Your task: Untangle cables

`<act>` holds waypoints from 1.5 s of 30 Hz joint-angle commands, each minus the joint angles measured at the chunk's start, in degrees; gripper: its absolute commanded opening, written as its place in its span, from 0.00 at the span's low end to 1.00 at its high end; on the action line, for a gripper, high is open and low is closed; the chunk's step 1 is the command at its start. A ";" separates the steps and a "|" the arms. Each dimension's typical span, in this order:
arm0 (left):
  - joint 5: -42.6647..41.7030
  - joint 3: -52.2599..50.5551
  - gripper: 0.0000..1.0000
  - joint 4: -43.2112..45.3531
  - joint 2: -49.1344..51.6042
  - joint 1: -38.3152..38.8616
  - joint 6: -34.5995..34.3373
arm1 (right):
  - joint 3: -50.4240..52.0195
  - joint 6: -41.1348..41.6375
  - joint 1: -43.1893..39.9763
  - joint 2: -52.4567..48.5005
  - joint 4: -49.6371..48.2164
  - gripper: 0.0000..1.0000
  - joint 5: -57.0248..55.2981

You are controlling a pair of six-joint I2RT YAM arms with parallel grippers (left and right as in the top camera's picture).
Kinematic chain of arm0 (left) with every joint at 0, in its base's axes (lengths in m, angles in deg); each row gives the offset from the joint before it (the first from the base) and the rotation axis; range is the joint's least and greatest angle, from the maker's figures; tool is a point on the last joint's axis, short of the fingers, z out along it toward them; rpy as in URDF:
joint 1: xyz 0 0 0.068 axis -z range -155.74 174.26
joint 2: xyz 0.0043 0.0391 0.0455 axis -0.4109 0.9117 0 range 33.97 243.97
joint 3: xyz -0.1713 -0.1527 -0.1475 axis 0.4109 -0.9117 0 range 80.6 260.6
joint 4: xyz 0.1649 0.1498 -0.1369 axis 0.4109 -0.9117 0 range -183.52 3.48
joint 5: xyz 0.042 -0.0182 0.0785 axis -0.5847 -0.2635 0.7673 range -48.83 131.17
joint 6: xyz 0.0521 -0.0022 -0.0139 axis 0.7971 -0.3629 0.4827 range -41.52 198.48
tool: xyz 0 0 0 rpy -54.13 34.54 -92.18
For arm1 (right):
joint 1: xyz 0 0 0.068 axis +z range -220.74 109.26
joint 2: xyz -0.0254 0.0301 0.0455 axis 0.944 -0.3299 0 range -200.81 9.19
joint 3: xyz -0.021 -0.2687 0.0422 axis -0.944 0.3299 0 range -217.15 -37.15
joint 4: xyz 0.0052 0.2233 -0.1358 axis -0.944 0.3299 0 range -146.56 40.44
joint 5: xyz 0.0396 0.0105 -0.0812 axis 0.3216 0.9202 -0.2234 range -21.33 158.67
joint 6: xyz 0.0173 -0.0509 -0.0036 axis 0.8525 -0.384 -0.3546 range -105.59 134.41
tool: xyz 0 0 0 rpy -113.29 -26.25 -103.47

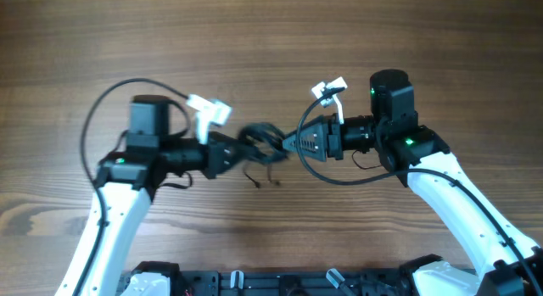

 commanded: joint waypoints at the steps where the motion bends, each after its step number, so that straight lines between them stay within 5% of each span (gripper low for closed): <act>1: 7.08 -0.26 0.04 -0.63 -3.56 -6.99 -9.01 | -0.17 -5.75 -0.02 0.52 0.22 1.00 -11.17; 7: 7.23 -0.26 0.04 -0.98 -3.15 -4.57 -9.35 | -0.17 -7.52 3.74 6.47 -3.74 1.00 -12.79; 11: 9.55 -0.26 0.04 -0.98 -2.84 0.00 -9.38 | -0.17 -10.34 10.60 9.77 -3.30 1.00 -25.29; 12: 9.53 -0.26 0.04 -1.01 -2.86 1.25 -9.42 | -0.17 -11.61 12.44 10.14 -2.60 0.97 -31.80; 15: 9.55 -0.26 0.04 -1.01 -2.86 4.22 -10.29 | -0.17 -14.58 16.63 10.03 -1.31 0.69 -45.97; 20: 9.11 -0.26 0.04 -0.57 -2.86 7.48 -10.64 | -0.17 -19.23 22.16 8.33 3.26 0.66 -64.28; 22: 6.75 -0.26 0.04 -0.07 -2.89 7.48 -10.62 | -0.17 -19.19 22.16 6.80 4.72 0.57 -64.19; 23: 5.40 -0.26 0.04 0.35 -2.89 7.45 -10.62 | -0.17 -19.02 22.16 6.32 5.07 0.43 -64.17; 24: 5.05 -0.26 0.04 0.35 -2.93 7.45 -10.62 | -0.17 -18.49 22.16 5.99 5.27 0.14 -63.82; 25: 5.03 -0.26 0.04 0.28 -2.99 7.45 -10.60 | -0.17 -17.88 22.16 5.90 5.33 0.05 -62.82; 28: 5.88 -0.26 0.04 0.26 -3.08 7.45 -9.79 | -0.17 -17.29 22.08 6.51 4.98 0.04 -50.12; 33: 20.46 -0.26 0.04 -0.79 -3.08 7.45 -9.94 | -0.17 -19.41 18.67 9.57 9.38 0.04 -30.08; 40: 39.21 -0.26 0.04 5.49 -3.08 7.45 -31.91 | -0.17 -21.16 9.31 10.82 13.03 0.04 -2.19; 45: 46.84 -0.26 0.04 9.42 -3.08 7.45 -46.47 | -0.17 -21.55 9.11 10.71 20.76 0.07 -12.83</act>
